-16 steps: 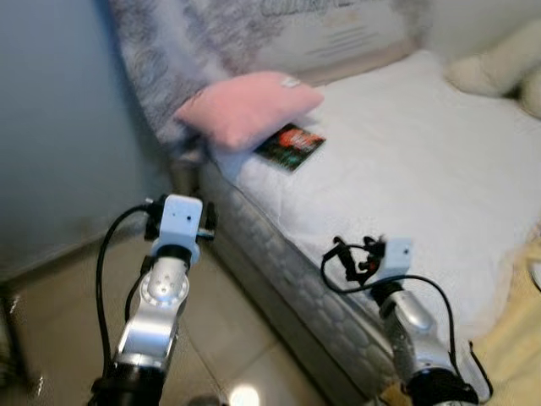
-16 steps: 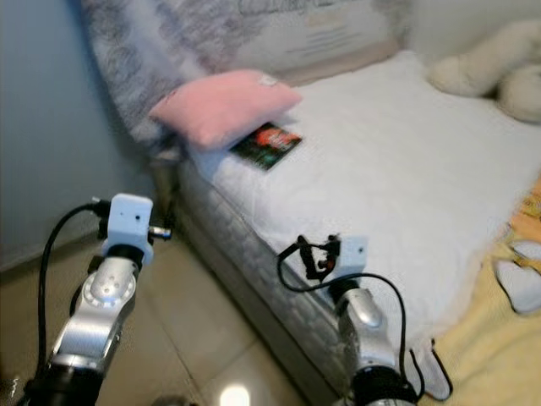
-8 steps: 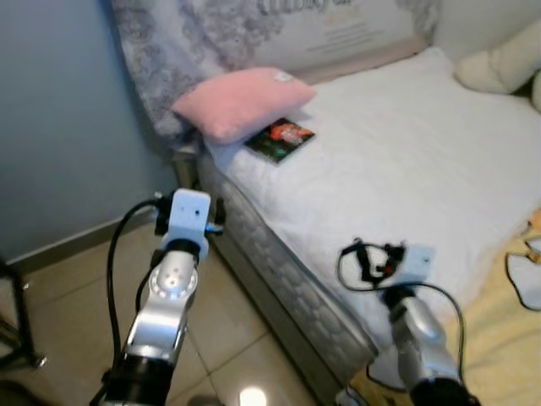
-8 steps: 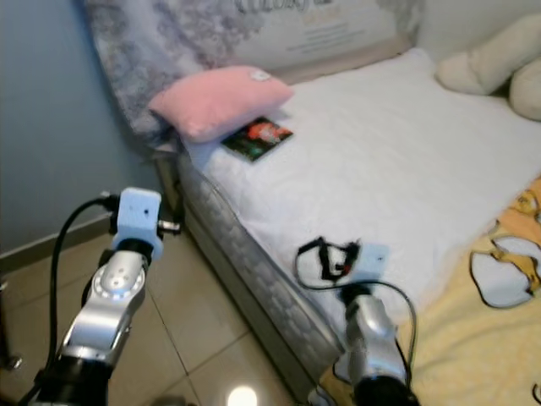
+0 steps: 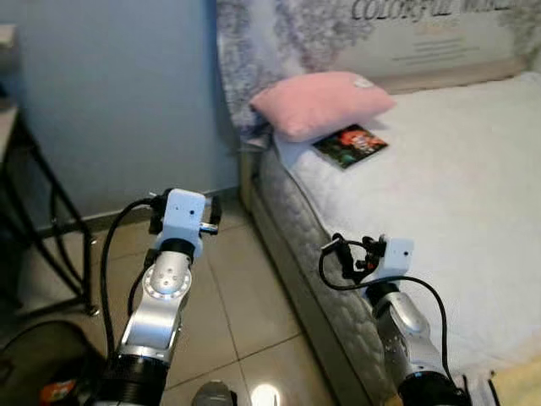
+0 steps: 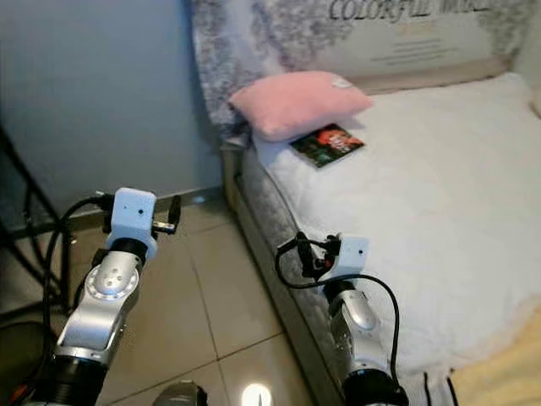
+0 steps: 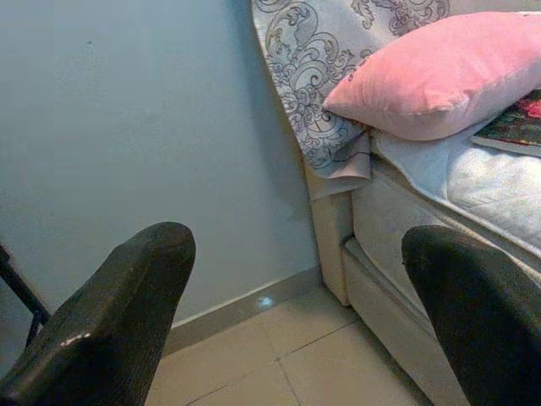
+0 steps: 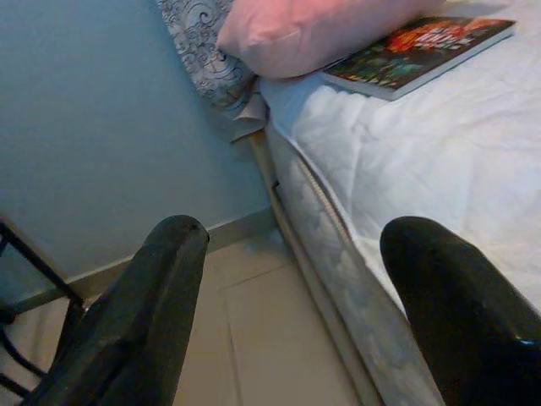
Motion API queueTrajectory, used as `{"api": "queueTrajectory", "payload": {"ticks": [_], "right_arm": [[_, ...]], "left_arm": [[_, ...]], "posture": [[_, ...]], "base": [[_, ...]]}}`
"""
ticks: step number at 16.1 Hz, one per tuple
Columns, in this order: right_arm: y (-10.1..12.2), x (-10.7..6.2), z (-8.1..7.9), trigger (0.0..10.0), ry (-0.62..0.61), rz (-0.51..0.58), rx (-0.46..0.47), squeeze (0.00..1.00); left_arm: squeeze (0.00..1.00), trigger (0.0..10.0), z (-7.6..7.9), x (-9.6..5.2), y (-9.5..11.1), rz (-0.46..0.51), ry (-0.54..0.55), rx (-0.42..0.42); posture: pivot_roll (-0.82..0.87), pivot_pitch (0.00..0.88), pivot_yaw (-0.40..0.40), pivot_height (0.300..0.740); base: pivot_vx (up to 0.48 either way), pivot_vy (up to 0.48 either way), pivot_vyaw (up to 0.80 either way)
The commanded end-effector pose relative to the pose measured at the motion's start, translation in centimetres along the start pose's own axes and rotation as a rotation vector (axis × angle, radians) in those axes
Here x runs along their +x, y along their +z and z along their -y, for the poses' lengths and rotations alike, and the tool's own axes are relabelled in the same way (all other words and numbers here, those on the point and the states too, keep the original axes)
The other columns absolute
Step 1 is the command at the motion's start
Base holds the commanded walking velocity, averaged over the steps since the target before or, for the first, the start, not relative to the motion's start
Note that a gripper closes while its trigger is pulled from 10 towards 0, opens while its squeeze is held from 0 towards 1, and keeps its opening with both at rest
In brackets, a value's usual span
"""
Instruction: Clean up the room
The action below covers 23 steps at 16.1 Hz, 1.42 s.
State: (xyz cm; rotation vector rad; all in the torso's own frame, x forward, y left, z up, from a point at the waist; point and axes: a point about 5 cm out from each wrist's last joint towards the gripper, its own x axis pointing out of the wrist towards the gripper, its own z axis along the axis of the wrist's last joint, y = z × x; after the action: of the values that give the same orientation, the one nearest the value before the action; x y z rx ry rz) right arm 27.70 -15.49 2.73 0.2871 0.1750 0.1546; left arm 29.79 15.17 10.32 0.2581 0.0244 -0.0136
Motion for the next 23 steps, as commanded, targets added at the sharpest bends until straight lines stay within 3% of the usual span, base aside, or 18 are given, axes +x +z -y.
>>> {"api": "queueTrajectory", "payload": {"ticks": [1,5,23], "right_arm": [[-0.22,-0.32,0.35,10.0,0.005,-0.013,-0.012,0.0],[-0.14,-0.3,0.8,10.0,0.009,-0.021,-0.024,0.0],[-0.36,0.22,0.67,10.0,0.049,-0.057,-0.065,0.0]], "left_arm": [[0.0,10.0,0.54,0.03,0.3,0.017,-0.03,0.0],[0.0,10.0,0.28,-0.12,0.55,0.023,-0.005,-0.063],[0.0,10.0,-0.07,-0.4,0.53,0.021,0.034,-0.089]], "posture": [[0.1,0.0,-0.013,0.74],[0.1,0.0,-0.016,0.74],[0.12,0.0,-0.025,0.74]], "base": [[0.0,0.0,0.49],[0.221,0.0,0.47],[0.444,0.0,0.44]]}}
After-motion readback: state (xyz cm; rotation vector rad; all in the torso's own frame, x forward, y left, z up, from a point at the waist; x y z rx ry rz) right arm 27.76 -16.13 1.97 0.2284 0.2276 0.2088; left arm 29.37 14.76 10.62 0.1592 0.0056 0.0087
